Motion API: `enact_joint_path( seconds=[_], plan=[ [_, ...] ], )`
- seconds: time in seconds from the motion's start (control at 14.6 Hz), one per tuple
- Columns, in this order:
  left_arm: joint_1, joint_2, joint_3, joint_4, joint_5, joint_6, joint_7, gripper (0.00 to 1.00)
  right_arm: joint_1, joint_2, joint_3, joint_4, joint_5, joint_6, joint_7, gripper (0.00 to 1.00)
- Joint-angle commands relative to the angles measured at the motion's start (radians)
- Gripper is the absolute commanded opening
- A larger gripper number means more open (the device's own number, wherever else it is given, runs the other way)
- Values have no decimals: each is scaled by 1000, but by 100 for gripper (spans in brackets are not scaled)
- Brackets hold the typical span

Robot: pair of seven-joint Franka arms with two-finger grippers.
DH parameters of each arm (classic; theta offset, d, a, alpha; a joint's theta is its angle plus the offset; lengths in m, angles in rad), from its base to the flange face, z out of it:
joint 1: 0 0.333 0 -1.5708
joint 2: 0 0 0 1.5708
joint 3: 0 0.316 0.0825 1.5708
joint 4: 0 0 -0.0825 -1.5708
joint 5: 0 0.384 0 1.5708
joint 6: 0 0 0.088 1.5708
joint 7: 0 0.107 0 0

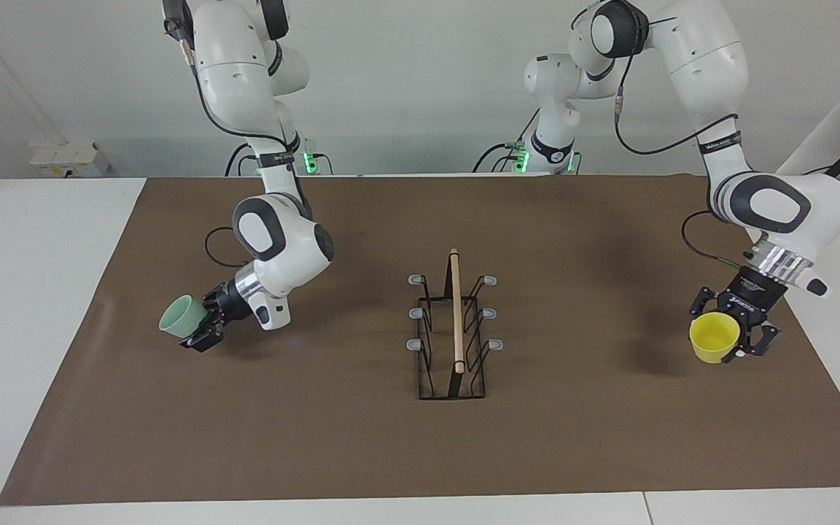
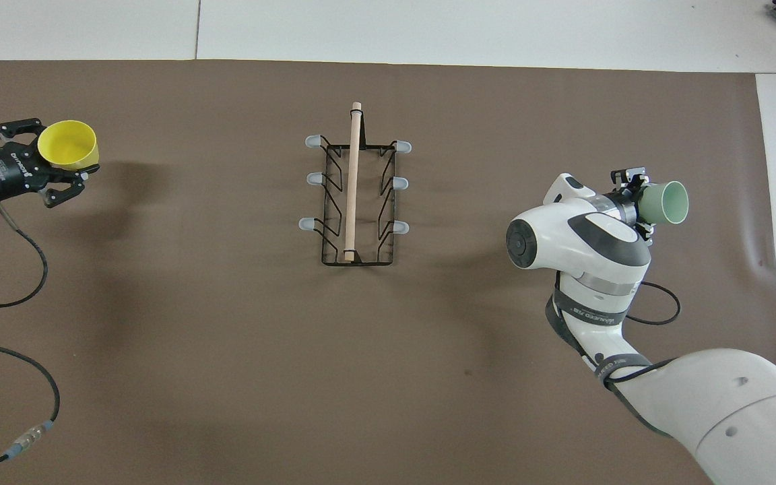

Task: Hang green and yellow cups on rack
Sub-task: 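Grasp and lift the yellow cup with the left gripper while the right gripper lifts, then carry both cups toward the rack with the left and right grippers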

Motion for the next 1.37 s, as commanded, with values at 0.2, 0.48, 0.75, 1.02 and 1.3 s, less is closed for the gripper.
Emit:
enact_joint_path(
  seconds=[0.2,0.48,0.75,1.02,1.3],
  plan=[
    [-18,-112,-2,-10,250,0,-43,0,-23,-38,11,111,382,-17,-77,0],
    [-27,-188,-64,-18,441,-25,-34,0,-21,-46,11,230,589,-170,-69,0],
    [-12,-233,-209,-18,692,-40,-44,0,-18,-46,12,363,736,-348,60,0],
    [-10,-277,-316,-22,860,-39,-67,0,-23,-48,17,398,926,-371,246,0],
    [5,-288,-436,-31,1025,-22,-66,0,-21,-83,16,396,1158,-221,331,0]
  ],
)
